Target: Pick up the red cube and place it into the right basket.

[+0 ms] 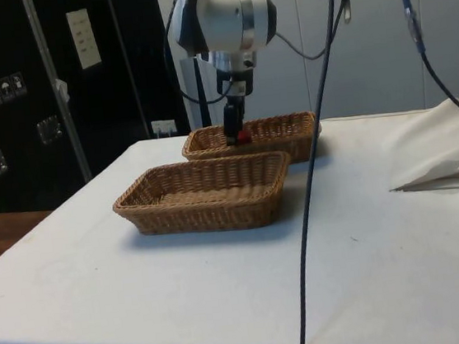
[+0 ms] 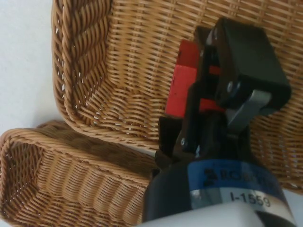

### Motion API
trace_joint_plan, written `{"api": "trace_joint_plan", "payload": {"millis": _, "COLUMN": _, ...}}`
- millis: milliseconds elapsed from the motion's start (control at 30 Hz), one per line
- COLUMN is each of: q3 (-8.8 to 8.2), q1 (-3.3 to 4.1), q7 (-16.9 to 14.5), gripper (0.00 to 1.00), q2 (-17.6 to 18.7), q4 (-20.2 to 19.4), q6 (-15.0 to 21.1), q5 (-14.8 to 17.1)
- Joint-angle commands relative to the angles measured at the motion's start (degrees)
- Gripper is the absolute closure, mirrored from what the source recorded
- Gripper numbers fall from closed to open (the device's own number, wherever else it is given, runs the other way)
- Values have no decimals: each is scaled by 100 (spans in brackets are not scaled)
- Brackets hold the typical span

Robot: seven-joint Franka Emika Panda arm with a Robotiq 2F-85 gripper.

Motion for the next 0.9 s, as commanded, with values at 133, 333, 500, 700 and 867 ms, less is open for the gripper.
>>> {"api": "trace_joint_plan", "payload": {"millis": 133, "q3": 6, "q1": -17, "q7": -6, "gripper": 0, "q2": 23, "q4": 23, "q6": -29, "q5": -6}}
{"api": "trace_joint_plan", "payload": {"millis": 333, "q3": -103, "q1": 17, "q7": 40, "gripper": 0, "q2": -69, "q4": 23, "q6": -109, "q5": -103}}
{"api": "trace_joint_plan", "payload": {"millis": 500, "q3": -241, "q1": 52, "q7": 86, "gripper": 0, "q2": -218, "q4": 29, "q6": -223, "q5": -241}}
{"api": "trace_joint_plan", "payload": {"millis": 700, "q3": -361, "q1": 74, "q7": 223, "gripper": 0, "q2": -521, "q4": -23, "q6": -304, "q5": -533}}
{"api": "trace_joint_plan", "payload": {"millis": 867, "q3": -384, "q1": 86, "q7": 350, "gripper": 0, "q2": -756, "q4": -109, "q6": -298, "q5": -745}}
